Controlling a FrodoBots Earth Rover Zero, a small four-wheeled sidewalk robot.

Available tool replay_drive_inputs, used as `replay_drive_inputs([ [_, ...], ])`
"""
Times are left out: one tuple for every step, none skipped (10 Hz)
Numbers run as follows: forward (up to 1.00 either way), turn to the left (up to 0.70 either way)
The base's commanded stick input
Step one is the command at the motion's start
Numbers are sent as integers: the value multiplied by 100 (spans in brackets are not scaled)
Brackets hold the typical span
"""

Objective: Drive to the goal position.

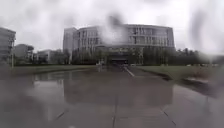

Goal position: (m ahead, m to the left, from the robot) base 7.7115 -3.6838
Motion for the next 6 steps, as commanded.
replay_drive_inputs([
  [70,0],
  [70,0],
  [70,0],
  [70,0],
  [70,0],
  [70,0],
])
